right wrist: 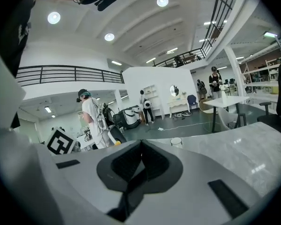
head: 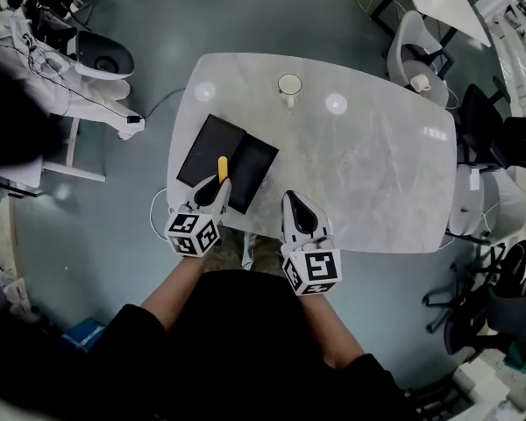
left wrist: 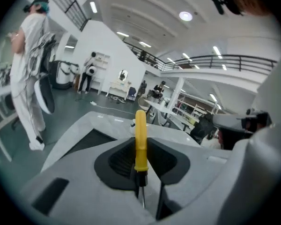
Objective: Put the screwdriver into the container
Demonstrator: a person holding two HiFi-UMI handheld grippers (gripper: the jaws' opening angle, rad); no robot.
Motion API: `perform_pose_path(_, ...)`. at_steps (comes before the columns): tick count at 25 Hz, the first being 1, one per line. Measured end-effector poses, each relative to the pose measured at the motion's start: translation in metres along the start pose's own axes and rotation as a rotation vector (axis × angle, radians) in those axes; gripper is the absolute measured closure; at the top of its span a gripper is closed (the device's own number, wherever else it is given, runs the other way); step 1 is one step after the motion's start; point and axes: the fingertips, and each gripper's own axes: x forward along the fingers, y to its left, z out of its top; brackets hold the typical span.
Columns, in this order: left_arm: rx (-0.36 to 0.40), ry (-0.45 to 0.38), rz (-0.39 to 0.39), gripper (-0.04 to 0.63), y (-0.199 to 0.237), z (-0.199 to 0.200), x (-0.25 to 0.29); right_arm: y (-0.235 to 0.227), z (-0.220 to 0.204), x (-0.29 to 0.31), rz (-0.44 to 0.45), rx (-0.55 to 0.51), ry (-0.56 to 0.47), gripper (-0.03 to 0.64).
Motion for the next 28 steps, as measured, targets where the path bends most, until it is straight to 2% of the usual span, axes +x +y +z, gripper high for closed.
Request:
perform_pose_path(1, -0.054, 0.008, 0.021, 0.509, 0.011, -0.005, 0.007, -0.004, -0.004, 0.003, -0.004, 0.009, 0.008, 0.604)
perform_pose_path(3, -0.087, 0.033, 0.047, 0.510, 0.028, -0.015, 0.020, -0.007, -0.011, 0.008, -0.012, 0.017, 0.024, 0.604)
perform_pose_path(8, -0.006, 0.114, 0.030, 0.509, 0.037, -0.043, 0.051, -0.024, -0.014, 0.016, -0.053, 0.038, 0.039, 0.604)
perform_pose_path(13, 0.086, 0.155, -0.001, 0.509, 0.032, -0.063, 0.077, -0.044, -0.014, 0.024, -0.089, 0.050, 0.063, 0.604)
perform_pose_path(19, 0.086, 0.253, -0.052, 0.509, 0.037, -0.100, 0.106, -0.051, -0.036, 0.038, -0.096, 0.066, 0.111, 0.604)
perform_pose_path(28, 0.084, 0.370, -0.084, 0.509, 0.044, -0.145, 0.133, -0.085, -0.076, 0.032, -0.163, 0.102, 0.182, 0.604)
